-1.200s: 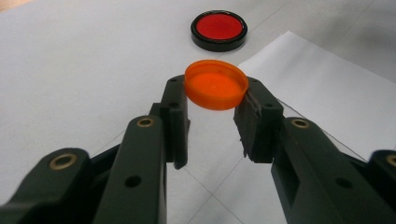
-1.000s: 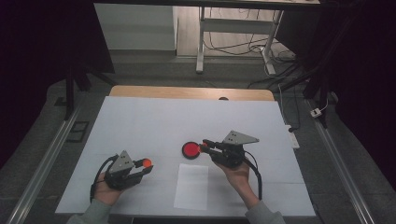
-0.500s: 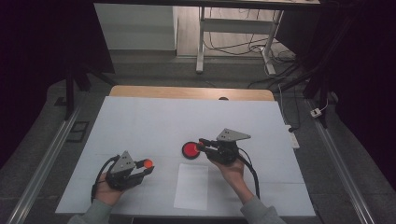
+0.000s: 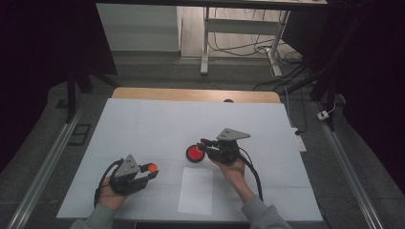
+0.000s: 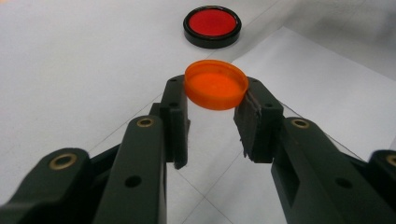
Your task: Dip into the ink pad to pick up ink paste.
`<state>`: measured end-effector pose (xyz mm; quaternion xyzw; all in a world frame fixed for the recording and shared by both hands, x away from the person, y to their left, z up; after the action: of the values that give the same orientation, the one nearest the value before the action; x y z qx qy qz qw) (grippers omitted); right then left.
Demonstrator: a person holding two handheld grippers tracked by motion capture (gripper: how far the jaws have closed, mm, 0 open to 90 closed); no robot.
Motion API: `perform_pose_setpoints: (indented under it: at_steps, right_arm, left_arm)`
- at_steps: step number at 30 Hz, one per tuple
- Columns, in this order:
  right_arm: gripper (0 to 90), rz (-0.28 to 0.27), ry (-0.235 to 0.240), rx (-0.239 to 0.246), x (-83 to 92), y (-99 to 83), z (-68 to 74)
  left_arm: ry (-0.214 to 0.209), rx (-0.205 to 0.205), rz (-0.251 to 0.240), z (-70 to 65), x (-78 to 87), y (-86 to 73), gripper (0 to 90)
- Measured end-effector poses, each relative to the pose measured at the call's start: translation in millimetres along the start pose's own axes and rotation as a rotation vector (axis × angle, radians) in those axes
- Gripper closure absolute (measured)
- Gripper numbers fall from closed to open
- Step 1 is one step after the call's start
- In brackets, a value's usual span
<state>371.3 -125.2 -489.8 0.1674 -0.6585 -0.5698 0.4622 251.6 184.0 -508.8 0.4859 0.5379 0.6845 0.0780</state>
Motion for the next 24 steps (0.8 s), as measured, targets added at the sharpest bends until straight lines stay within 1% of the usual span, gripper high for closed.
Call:
perform_pose_setpoints:
  at_steps: [6, 12, 24]
  right_arm:
    - [72.3, 0.000, -0.005, 0.002, -6.9, 0.2, -1.0]
    - [72.3, 0.015, -0.008, 0.004, -11.9, -1.1, -2.8]
    - [72.3, 0.062, -0.027, 0.016, -25.4, -8.6, -5.6]
  left_arm:
    - [-0.001, 0.000, 0.000, -0.1, -0.4, 0.0, 65.6]
    - [-0.003, 0.000, 0.002, -0.5, -0.9, 0.1, 65.6]
    - [-0.004, -0.001, 0.006, -1.3, -2.0, 0.1, 65.6]
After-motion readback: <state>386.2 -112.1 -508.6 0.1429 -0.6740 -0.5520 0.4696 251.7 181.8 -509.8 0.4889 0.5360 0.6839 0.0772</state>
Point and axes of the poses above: each handheld gripper's, and its own axes: x roughly backward along the jaws, y roughly out of its top, z roughly to its left, the point moved 1 cm from there along -x, roughly forward along the jaws, and after that the axes turned 4 degrees about -y, right-handed, at the moved point
